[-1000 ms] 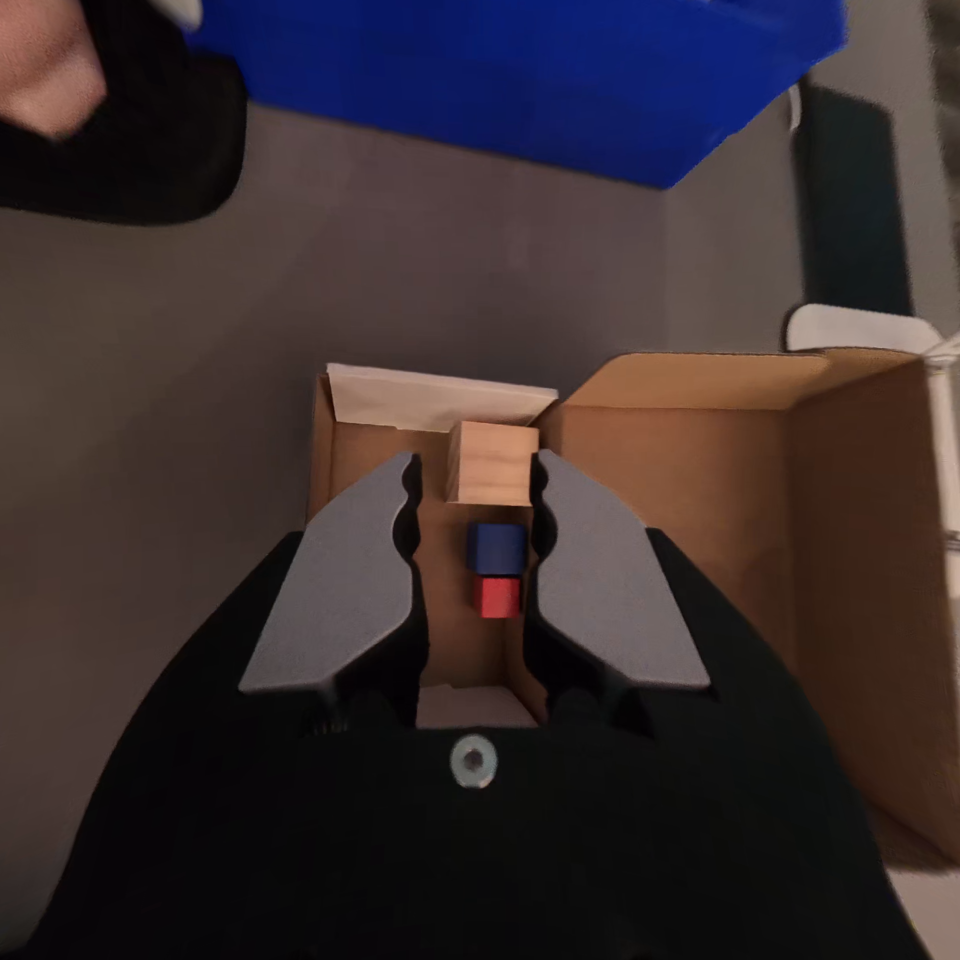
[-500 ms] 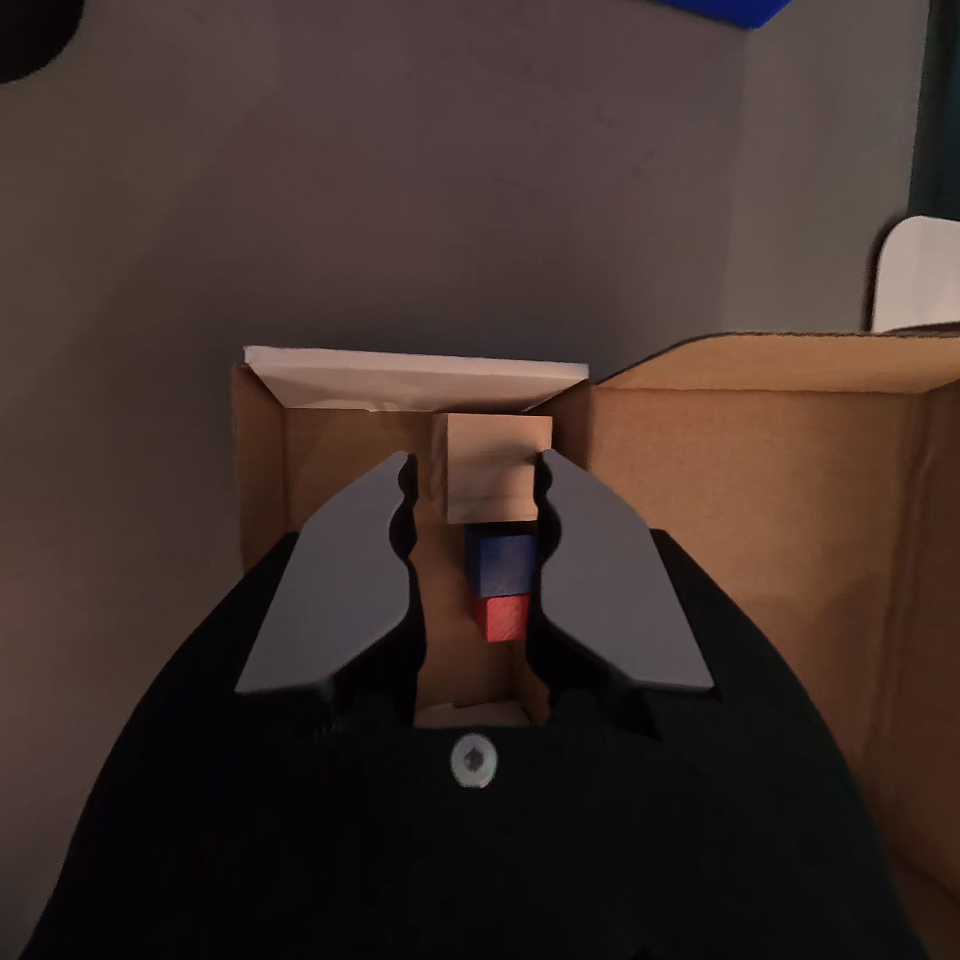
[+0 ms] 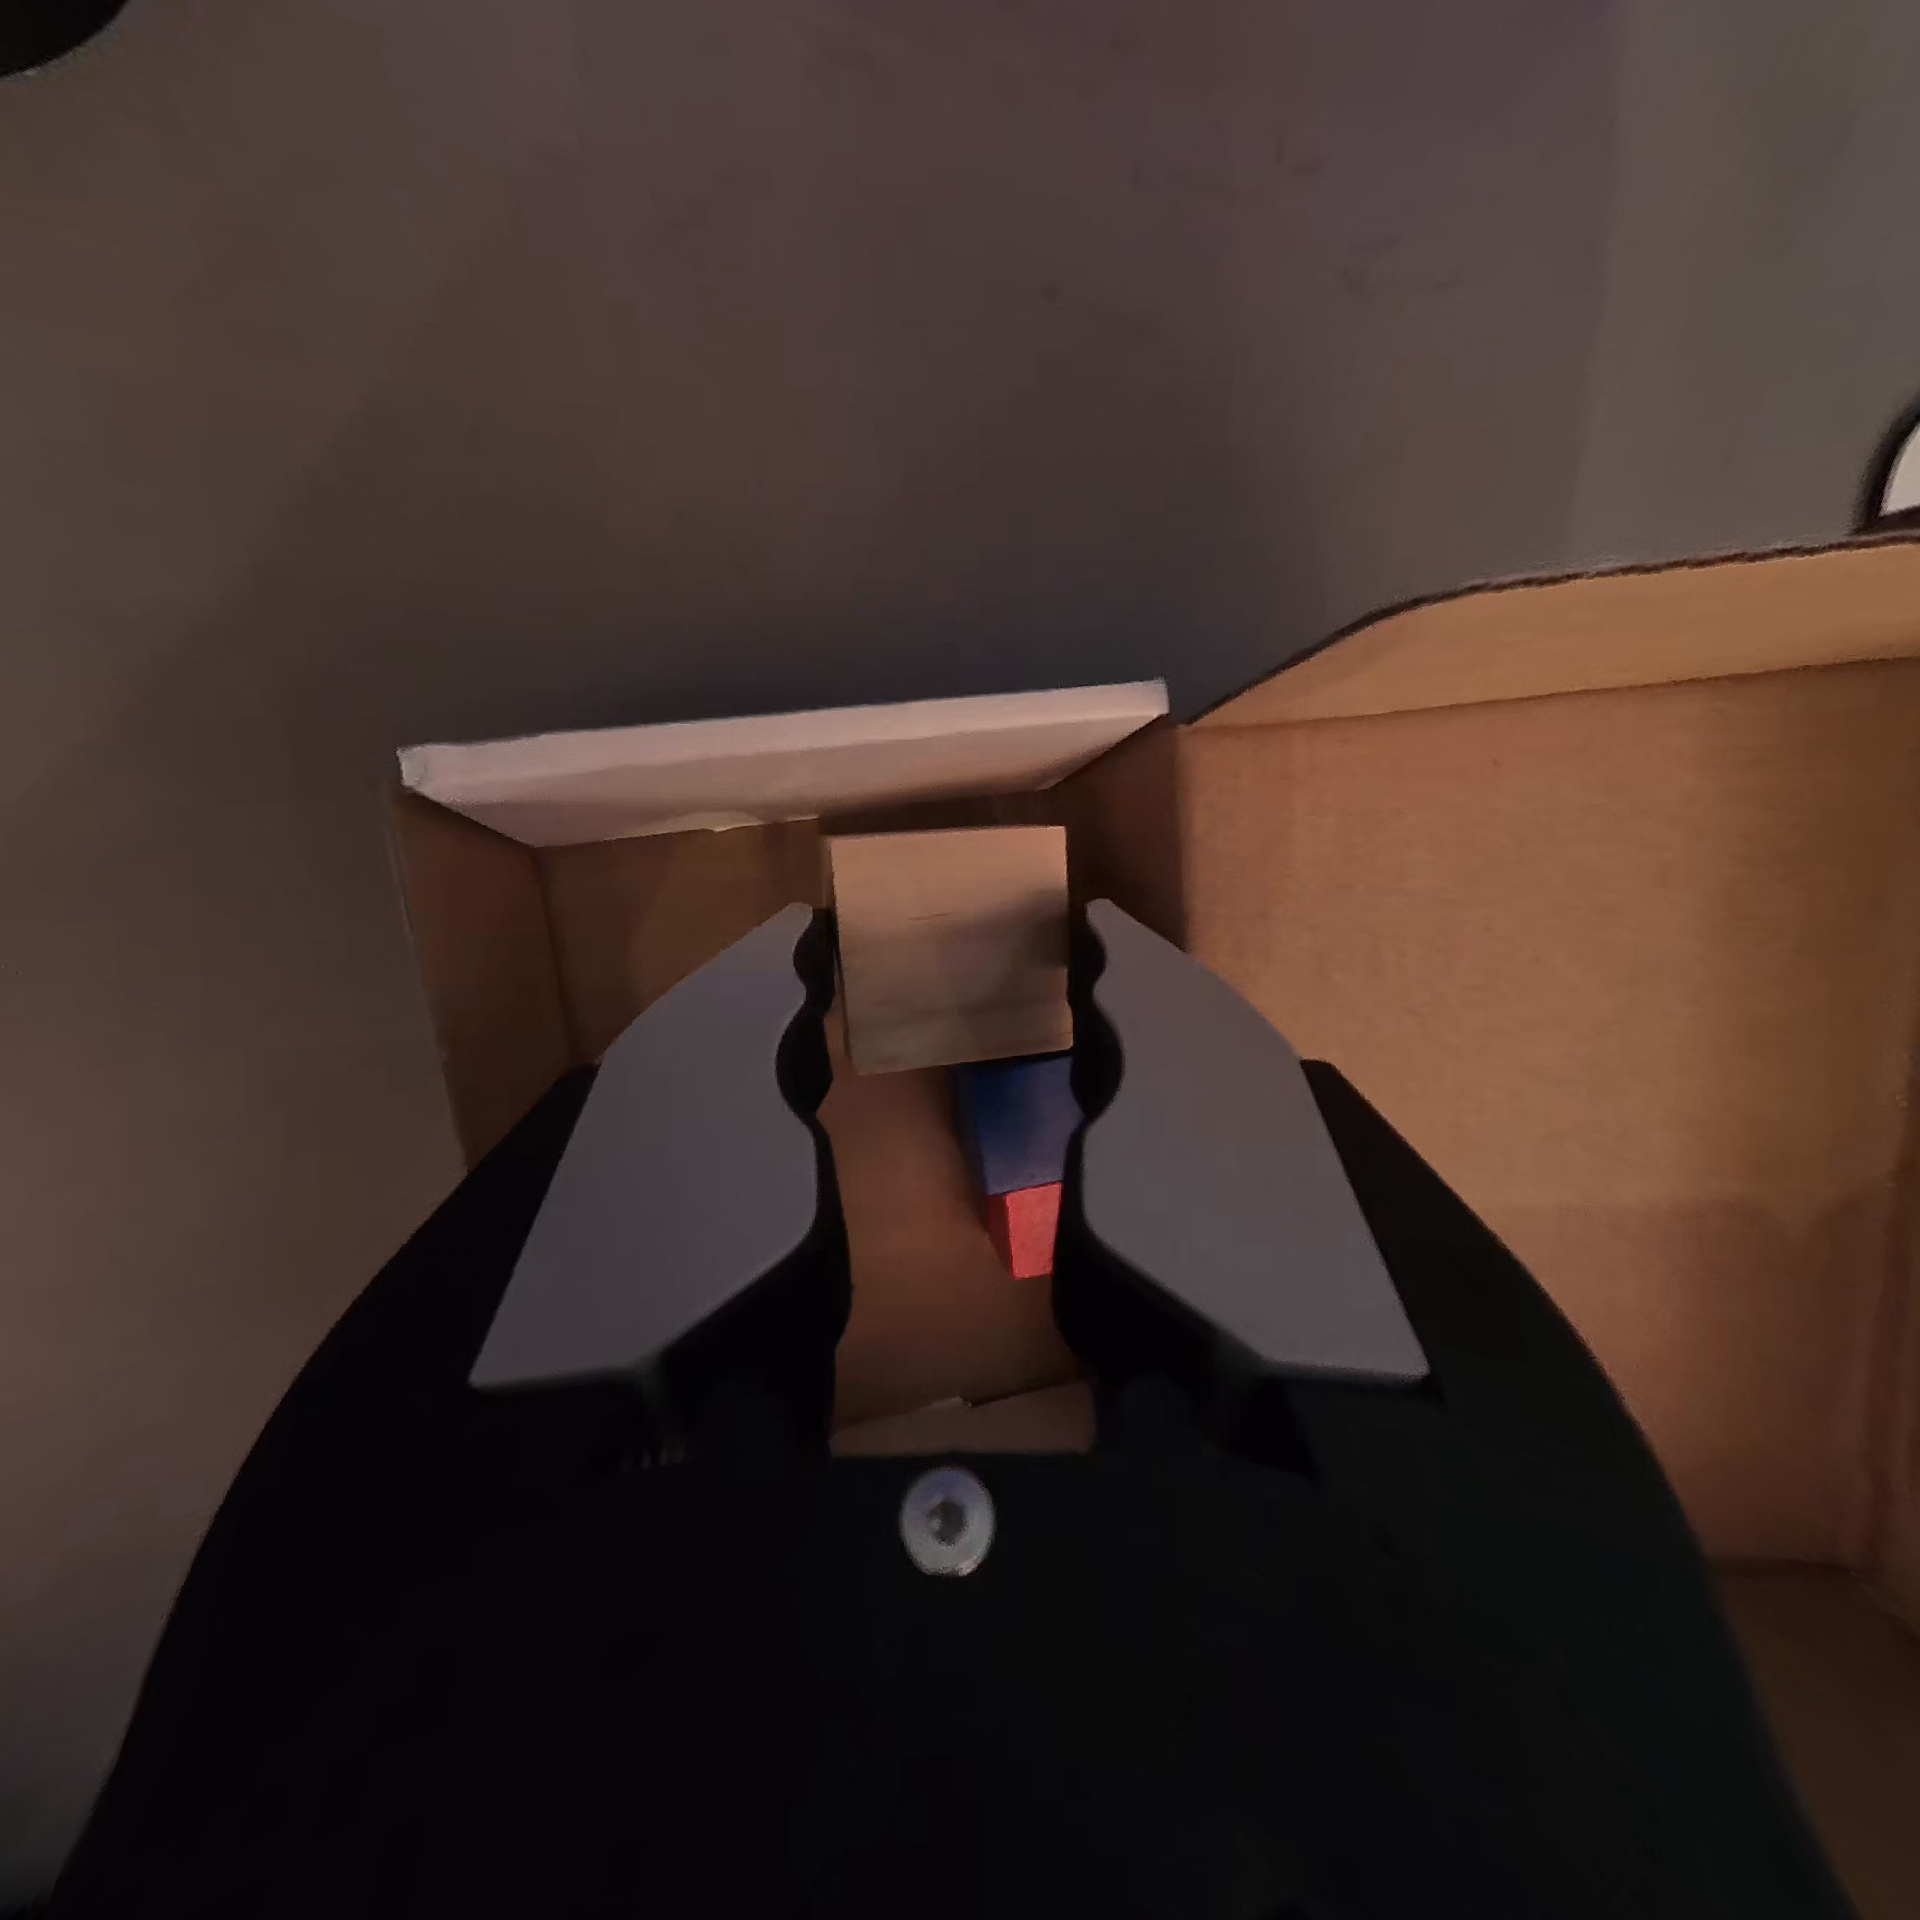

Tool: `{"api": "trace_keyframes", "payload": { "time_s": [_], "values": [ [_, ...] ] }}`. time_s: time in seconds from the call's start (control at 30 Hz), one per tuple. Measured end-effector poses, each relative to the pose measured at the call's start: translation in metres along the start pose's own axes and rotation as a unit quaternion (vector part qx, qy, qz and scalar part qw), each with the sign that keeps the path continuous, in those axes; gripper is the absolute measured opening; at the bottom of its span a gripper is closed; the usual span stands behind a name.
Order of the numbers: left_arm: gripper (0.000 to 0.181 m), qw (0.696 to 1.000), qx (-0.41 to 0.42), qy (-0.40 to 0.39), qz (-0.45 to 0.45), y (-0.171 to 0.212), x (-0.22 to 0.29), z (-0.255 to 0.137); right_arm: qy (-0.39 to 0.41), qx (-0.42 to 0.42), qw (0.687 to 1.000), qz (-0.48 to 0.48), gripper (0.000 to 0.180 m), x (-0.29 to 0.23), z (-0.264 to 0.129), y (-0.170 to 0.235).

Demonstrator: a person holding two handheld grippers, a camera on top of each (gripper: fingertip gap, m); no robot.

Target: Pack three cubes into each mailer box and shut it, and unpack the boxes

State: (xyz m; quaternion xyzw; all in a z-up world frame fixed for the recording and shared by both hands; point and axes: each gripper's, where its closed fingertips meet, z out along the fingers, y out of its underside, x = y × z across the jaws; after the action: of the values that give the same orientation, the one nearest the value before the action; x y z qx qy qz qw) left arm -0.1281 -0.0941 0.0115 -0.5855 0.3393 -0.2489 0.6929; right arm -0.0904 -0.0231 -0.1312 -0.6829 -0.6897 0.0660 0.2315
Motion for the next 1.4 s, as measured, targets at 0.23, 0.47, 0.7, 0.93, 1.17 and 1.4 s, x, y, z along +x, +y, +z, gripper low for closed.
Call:
{"api": "trace_keyframes", "payload": {
  "time_s": [0.23,0.47,0.7,0.93,1.17,1.4],
  "values": [
    [0.072,1.000,0.012,0.006,-0.002,-0.005,0.004,-0.002,0.042,0.099,0.994,0.020,0.044,0.017,-0.099,-0.011],
    [0.073,0.999,0.007,0.029,0.013,-0.004,0.019,0.000,0.257,0.153,0.948,0.113,0.044,0.028,-0.276,0.110],
    [0.073,0.999,-0.004,0.033,0.027,0.002,0.025,0.002,0.211,0.101,0.952,0.198,0.044,0.009,-0.251,0.233],
    [0.072,1.000,0.003,0.031,0.005,0.000,0.019,0.001,0.075,0.005,0.965,0.250,0.044,-0.011,-0.187,0.262],
    [0.073,0.999,-0.002,0.033,0.013,0.001,0.022,0.001,-0.005,-0.050,0.960,0.275,0.044,-0.028,-0.148,0.275],
    [0.073,0.999,-0.004,0.032,0.009,0.003,0.020,0.002,-0.034,-0.060,0.942,0.328,0.045,-0.034,-0.138,0.280]
  ]
}}
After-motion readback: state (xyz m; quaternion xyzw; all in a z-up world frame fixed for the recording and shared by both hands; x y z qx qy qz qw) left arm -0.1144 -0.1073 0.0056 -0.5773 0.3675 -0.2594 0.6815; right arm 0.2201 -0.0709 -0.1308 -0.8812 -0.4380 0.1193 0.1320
